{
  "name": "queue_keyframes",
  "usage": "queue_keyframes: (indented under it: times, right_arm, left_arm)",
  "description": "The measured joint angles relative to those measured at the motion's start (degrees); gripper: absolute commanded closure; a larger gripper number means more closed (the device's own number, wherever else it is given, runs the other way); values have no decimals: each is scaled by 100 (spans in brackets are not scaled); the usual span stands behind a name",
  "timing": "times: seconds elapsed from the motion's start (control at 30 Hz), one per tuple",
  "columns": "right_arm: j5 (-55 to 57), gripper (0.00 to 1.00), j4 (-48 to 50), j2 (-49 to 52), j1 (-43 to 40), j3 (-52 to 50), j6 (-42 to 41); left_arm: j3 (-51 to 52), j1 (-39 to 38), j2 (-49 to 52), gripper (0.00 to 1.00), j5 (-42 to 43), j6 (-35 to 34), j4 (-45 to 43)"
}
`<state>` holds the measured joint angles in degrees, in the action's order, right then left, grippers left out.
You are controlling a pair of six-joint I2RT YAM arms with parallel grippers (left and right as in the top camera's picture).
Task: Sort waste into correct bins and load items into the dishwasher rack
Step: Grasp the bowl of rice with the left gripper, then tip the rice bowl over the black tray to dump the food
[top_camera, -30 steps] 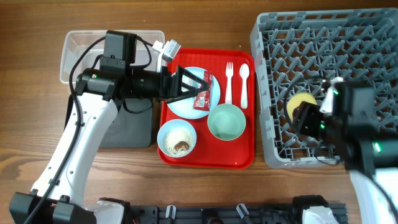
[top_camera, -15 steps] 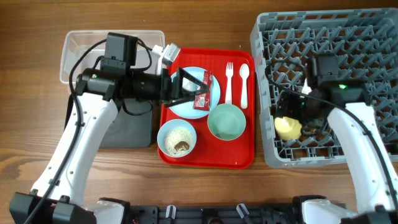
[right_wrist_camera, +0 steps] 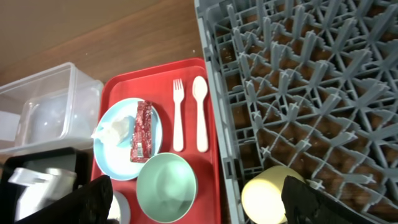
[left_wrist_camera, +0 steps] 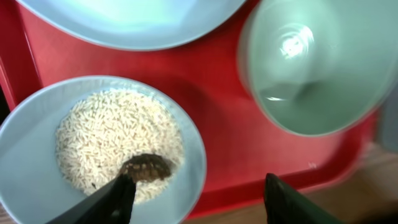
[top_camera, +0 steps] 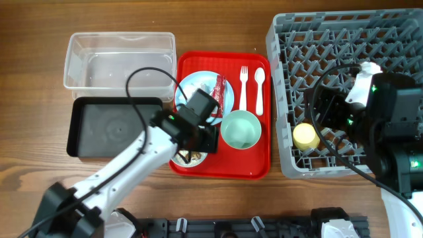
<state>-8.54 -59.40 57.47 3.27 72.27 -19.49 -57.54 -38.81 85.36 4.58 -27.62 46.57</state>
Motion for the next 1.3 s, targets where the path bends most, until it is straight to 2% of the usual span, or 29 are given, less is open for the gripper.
queue_keyframes:
  times: [0.13, 0.2, 0.4, 0.43, 0.47, 0.5, 0.77, 1.03, 1.1, 1.17, 1.23, 1.27, 1.3]
  right_arm:
    - [-114, 13, -52, 114, 0, 0, 0]
    - [-157, 14, -59, 177, 0, 0, 0]
    - [-177, 14, -70, 199, 0, 0, 0]
    - [-177, 14, -70, 199, 0, 0, 0]
    - [-179, 14, -72, 199, 0, 0, 0]
    - [-177, 14, -72, 199, 0, 0, 0]
    - [-179, 14, -74, 201, 0, 0, 0]
    - [-179, 14, -76, 201, 0, 0, 0]
    - [-179, 14, -76, 201, 0, 0, 0]
    - [-179, 14, -79, 201, 0, 0, 0]
    - [-179, 14, -79, 201, 0, 0, 0]
    - [-179, 14, -76, 201, 0, 0, 0]
    - [-179, 15, -81, 201, 0, 0, 0]
  left_arm:
    - [372, -251, 411, 47, -610, -85, -450]
    - [387, -249, 654, 53, -796, -122, -874]
    - [387, -251, 1058, 69, -846, -170, -1198]
    - [387, -258, 1069, 76, -833, -175, -1233]
    - [387, -271, 1071, 92, -824, -173, -1261]
    - [387, -282, 1071, 96, -815, -179, -1274]
    - [258, -348, 999, 96, -901, -164, -870]
    - [-645, -210, 313, 96, -476, -208, 699]
    - [-841, 245, -101, 96, -37, -212, 726]
    - [-883, 1032, -396, 96, 640, -168, 758]
    - [-898, 2393, -494, 96, 1729, 85, 811]
    - [-898, 2767, -479, 96, 2031, 199, 828]
    - [-885, 3510, -439, 96, 2828, 470, 844]
